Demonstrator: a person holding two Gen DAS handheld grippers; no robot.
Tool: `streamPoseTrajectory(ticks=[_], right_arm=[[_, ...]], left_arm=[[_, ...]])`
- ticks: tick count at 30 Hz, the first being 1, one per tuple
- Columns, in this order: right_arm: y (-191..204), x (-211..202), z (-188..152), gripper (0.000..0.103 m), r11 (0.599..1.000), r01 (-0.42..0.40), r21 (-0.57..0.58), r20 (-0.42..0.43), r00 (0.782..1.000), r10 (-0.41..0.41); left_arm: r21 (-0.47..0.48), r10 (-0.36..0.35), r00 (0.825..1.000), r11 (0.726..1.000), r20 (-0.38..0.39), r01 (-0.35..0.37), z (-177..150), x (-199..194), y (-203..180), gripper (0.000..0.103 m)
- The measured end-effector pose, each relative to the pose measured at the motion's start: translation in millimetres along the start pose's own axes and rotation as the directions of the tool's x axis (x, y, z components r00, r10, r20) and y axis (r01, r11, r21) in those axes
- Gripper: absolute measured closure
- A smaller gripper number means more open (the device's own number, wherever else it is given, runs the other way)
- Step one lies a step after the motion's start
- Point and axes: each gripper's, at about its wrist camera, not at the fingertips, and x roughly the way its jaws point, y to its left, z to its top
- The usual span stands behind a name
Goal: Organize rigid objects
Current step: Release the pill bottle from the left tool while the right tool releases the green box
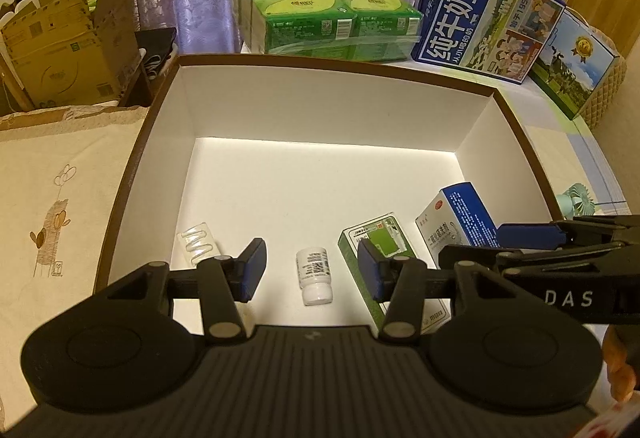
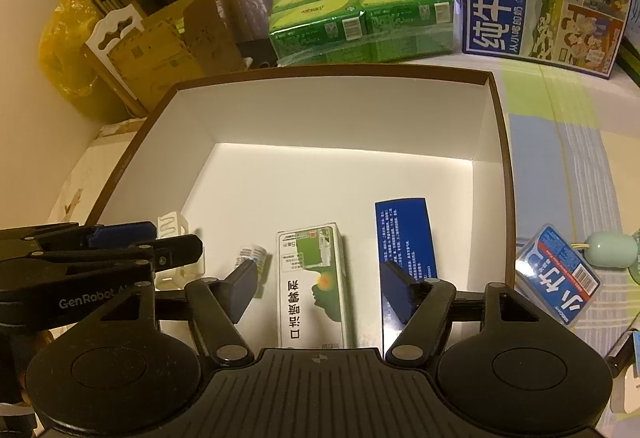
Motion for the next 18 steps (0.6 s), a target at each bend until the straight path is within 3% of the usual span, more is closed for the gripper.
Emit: streamPoseTrajectory(ticks=[18], right_arm=[[-4.2, -65.1, -23.5, 0.037, 0.999, -0.033, -0.030, 0.098, 0.995, 0.035]], left_arm=[[-0.011, -0.057, 0.996, 0.998, 0.063, 0.058, -19.3, -49.9, -31.1, 0.058]])
